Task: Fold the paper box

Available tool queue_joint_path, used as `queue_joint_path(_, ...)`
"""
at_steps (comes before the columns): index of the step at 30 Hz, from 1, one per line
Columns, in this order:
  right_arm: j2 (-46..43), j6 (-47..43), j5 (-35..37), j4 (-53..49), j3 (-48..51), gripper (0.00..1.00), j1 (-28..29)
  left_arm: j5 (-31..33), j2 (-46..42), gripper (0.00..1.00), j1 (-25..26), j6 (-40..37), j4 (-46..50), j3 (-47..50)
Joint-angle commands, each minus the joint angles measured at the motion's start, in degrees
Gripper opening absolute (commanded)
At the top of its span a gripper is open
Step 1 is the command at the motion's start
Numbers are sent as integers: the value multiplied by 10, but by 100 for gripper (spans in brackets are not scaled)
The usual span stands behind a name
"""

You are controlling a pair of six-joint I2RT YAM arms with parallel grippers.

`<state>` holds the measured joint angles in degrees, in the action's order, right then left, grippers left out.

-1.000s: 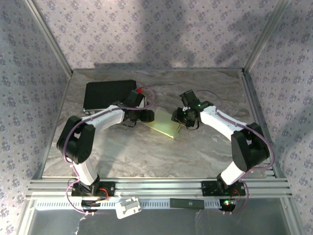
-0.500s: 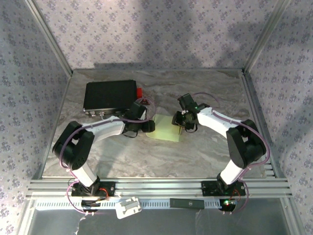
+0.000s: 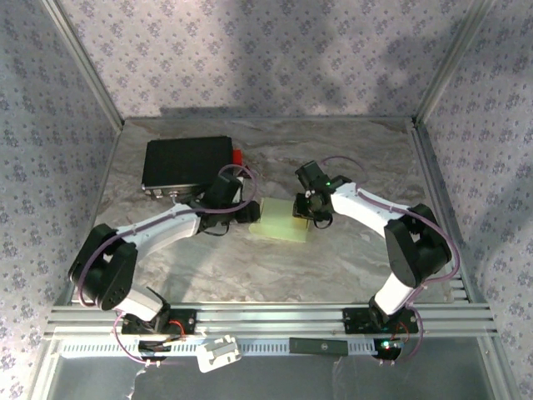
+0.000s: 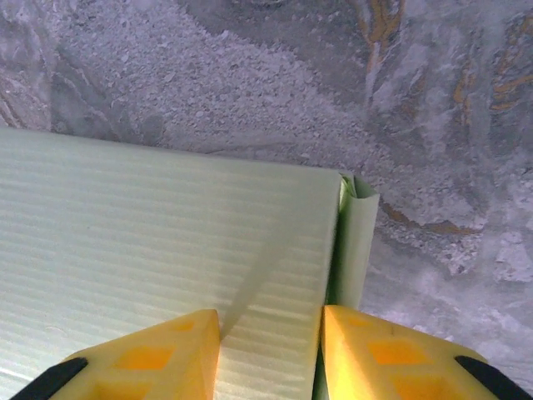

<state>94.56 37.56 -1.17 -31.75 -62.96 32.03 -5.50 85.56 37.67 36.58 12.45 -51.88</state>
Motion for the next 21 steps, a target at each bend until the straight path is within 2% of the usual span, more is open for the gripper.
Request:
queue_joint_path(1, 8, -28, 17, -24, -19, 33, 3, -37, 36, 58, -17, -24, 12, -41)
queue_joint_path(5, 13, -36, 17, -24, -16, 29, 6, -51, 93, 57, -15, -41, 14, -71)
queue_joint_path(10, 17, -46, 17, -24, -19, 27, 6, -46, 119, 56, -10, -37, -9, -57)
queue_joint_path(18, 5, -62, 8, -43, -36, 28, 6, -23, 135, 52, 9, -28, -30, -37)
queue_joint_path(21, -29, -63, -1, -30, -16, 33, 0, -14, 131, 49, 9, -24, -36, -22)
